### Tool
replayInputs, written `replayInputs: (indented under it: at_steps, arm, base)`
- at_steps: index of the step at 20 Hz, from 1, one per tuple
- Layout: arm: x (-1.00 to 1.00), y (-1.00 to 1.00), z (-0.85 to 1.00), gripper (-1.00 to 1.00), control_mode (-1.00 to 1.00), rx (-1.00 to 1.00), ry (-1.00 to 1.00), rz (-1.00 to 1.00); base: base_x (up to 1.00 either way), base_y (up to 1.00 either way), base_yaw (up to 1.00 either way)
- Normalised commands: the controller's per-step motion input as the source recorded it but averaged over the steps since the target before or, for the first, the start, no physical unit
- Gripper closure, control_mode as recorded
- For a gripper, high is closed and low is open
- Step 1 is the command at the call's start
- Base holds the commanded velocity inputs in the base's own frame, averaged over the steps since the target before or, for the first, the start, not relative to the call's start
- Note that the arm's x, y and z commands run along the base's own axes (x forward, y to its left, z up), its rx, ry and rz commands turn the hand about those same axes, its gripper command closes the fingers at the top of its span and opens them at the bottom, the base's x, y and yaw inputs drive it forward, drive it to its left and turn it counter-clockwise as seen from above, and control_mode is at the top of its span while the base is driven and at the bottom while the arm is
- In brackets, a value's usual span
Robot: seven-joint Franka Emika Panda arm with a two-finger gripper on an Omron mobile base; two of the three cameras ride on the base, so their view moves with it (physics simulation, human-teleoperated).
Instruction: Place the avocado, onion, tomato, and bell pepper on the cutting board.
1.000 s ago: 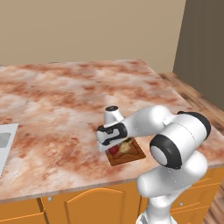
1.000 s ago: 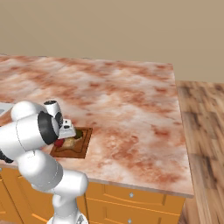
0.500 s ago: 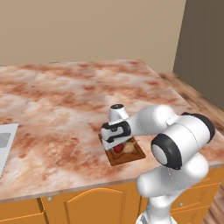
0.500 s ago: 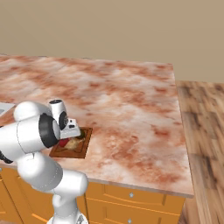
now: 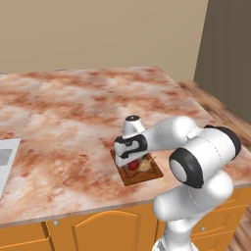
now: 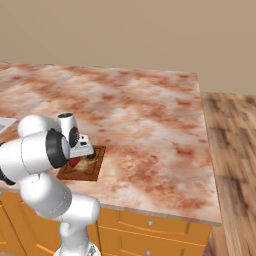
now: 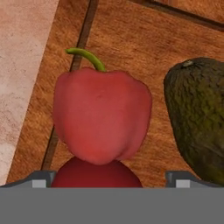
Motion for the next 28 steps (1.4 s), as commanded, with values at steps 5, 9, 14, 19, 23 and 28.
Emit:
replayInputs:
  at_steps: [5,9,14,19,23,28]
  arm:
    - [0.08,0.00,0.03,-1.00,-1.00,0.00,0.12,-0.05]
    - [0.00,0.00,0.01,-1.00,-1.00,0.00,0.17,-0.13]
    - [0.00,0.00,0.06,-1.00,-1.00,0.00,0.09,-0.11]
    - [0.00,0.04,0.45,-1.00,-1.00,0.00,-0.08,0.00]
    - [0.00,0.01,0.53,-1.00,-1.00,-0.01,-0.13,0.00]
    - [-0.12,0.00,0.79,-1.00,-1.00,0.00,-0.16,0.00]
  base:
    - [0.00,0.00,0.00]
    - [0.00,0.00,0.00]
    - [0.00,0.00,0.00]
    - [0.00,0.00,0.00]
    - [0.00,0.00,0.00]
    - [0.00,0.00,0.00]
